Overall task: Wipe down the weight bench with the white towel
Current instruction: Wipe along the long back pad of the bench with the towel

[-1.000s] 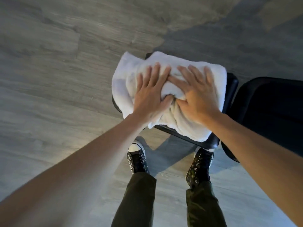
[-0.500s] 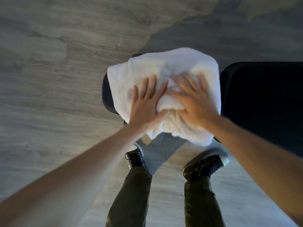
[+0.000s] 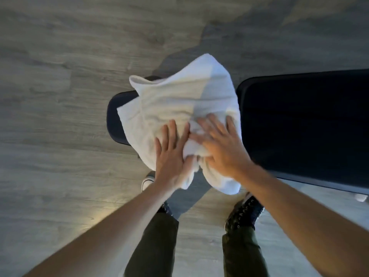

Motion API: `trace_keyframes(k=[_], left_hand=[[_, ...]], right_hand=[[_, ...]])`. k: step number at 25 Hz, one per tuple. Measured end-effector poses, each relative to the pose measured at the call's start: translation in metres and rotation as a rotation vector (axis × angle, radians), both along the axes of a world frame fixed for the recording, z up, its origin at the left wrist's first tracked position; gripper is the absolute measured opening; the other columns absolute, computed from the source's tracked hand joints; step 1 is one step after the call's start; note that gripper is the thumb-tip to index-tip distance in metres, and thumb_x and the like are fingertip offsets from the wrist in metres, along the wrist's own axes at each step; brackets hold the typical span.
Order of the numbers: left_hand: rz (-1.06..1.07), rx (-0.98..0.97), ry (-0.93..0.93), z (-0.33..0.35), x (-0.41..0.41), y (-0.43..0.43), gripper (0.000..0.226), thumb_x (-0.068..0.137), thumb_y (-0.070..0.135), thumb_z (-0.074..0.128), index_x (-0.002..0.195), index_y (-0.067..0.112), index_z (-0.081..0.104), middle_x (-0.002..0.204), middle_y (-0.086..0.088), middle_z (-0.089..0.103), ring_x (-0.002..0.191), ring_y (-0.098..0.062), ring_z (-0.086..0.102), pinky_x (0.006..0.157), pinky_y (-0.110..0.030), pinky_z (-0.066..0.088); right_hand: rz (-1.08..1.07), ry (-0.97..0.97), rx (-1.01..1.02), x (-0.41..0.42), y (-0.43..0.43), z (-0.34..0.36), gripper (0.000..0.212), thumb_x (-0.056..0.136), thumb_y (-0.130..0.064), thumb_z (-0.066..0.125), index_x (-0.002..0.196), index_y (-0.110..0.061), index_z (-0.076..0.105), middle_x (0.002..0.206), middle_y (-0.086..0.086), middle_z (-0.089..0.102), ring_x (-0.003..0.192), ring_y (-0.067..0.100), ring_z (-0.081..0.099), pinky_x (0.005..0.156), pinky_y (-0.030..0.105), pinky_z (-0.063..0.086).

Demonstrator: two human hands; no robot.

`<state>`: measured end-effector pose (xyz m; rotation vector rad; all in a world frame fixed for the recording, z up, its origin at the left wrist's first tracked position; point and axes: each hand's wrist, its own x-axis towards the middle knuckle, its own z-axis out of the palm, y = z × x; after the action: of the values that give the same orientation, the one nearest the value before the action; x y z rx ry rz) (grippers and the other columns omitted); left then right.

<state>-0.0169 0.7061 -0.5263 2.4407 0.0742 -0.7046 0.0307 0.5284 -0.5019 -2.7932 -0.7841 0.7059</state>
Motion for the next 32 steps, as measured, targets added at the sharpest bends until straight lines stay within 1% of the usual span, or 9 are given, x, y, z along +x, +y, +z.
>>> trace_keyframes(k=[3, 6, 7, 9, 12, 17, 20, 28, 32], left_hand=[[0.158, -0.156, -0.029, 0.016, 0.095, -0.035, 0.078, 0.086, 0.054, 0.022, 0.163, 0.042, 0.013, 0.175, -0.005, 0.006, 0.161, -0.028, 0.002, 0.127, -0.061, 0.003], [0.191, -0.386, -0.071, 0.036, 0.169, -0.070, 0.068, 0.089, 0.045, 0.034, 0.157, 0.041, 0.033, 0.156, -0.004, 0.052, 0.138, -0.029, 0.052, 0.112, -0.055, 0.042], [0.175, -0.444, -0.058, 0.038, 0.174, -0.081, 0.066, 0.090, 0.042, 0.037, 0.156, 0.036, 0.038, 0.148, -0.005, 0.059, 0.132, -0.027, 0.057, 0.108, -0.052, 0.046], [0.010, -0.310, -0.027, 0.033, 0.155, -0.099, 0.064, 0.096, 0.040, 0.037, 0.159, 0.031, 0.034, 0.160, -0.010, 0.044, 0.150, -0.030, 0.036, 0.121, -0.054, 0.030], [-0.214, -0.035, -0.076, 0.015, 0.089, -0.110, 0.072, 0.100, 0.055, 0.029, 0.164, 0.034, 0.003, 0.175, -0.006, -0.005, 0.160, -0.028, -0.013, 0.128, -0.055, -0.006], [-0.278, -0.032, -0.120, 0.019, -0.004, -0.106, 0.087, 0.091, 0.077, 0.011, 0.164, 0.033, -0.006, 0.174, -0.007, -0.012, 0.159, -0.028, -0.017, 0.129, -0.055, -0.005], [-0.333, -0.002, -0.086, 0.026, -0.050, -0.103, 0.084, 0.094, 0.070, 0.021, 0.165, 0.030, -0.004, 0.174, -0.009, -0.011, 0.160, -0.029, -0.014, 0.127, -0.060, 0.005], [-0.213, -0.009, -0.011, 0.026, 0.102, -0.171, 0.089, 0.079, 0.070, 0.024, 0.161, 0.048, -0.002, 0.172, -0.009, -0.022, 0.158, -0.031, -0.020, 0.125, -0.063, -0.007], [-0.286, -0.062, -0.123, 0.021, 0.063, -0.167, 0.087, 0.085, 0.071, 0.032, 0.163, 0.042, 0.006, 0.173, -0.009, -0.015, 0.159, -0.032, -0.017, 0.125, -0.065, -0.005]], right_hand=[[-0.167, -0.064, 0.069, 0.084, -0.016, 0.021, 0.059, 0.099, -0.036, 0.060, 0.154, -0.027, 0.043, 0.162, 0.011, 0.037, 0.150, 0.036, 0.028, 0.119, 0.060, 0.030], [-0.263, -0.158, 0.164, 0.141, -0.057, 0.048, 0.046, 0.095, -0.033, 0.059, 0.141, -0.031, 0.054, 0.144, 0.006, 0.057, 0.138, 0.034, 0.048, 0.113, 0.056, 0.038], [-0.258, -0.159, 0.151, 0.146, -0.072, 0.051, 0.045, 0.095, -0.033, 0.059, 0.139, -0.031, 0.055, 0.142, 0.005, 0.059, 0.138, 0.034, 0.049, 0.114, 0.056, 0.035], [-0.223, -0.105, 0.053, 0.129, -0.097, 0.050, 0.047, 0.095, -0.036, 0.060, 0.141, -0.029, 0.054, 0.151, 0.007, 0.052, 0.147, 0.035, 0.038, 0.122, 0.059, 0.022], [-0.196, -0.067, -0.047, 0.067, -0.109, 0.031, 0.058, 0.088, -0.045, 0.061, 0.143, -0.031, 0.052, 0.168, 0.004, 0.030, 0.158, 0.033, 0.014, 0.125, 0.065, 0.004], [-0.188, -0.068, -0.006, -0.026, -0.112, 0.032, 0.064, 0.076, -0.048, 0.065, 0.137, -0.031, 0.054, 0.165, 0.006, 0.036, 0.157, 0.037, 0.021, 0.123, 0.069, 0.012], [-0.162, -0.008, -0.004, -0.076, -0.115, 0.040, 0.067, 0.074, -0.043, 0.067, 0.138, -0.028, 0.053, 0.165, 0.009, 0.037, 0.156, 0.039, 0.023, 0.123, 0.070, 0.011], [-0.238, -0.141, -0.027, 0.052, -0.169, 0.027, 0.054, 0.093, -0.034, 0.057, 0.145, -0.021, 0.048, 0.167, 0.008, 0.033, 0.158, 0.037, 0.017, 0.124, 0.068, 0.008], [-0.319, -0.215, 0.035, 0.007, -0.168, 0.031, 0.050, 0.083, -0.037, 0.049, 0.128, -0.017, 0.058, 0.162, 0.007, 0.043, 0.155, 0.039, 0.027, 0.124, 0.067, 0.011]])
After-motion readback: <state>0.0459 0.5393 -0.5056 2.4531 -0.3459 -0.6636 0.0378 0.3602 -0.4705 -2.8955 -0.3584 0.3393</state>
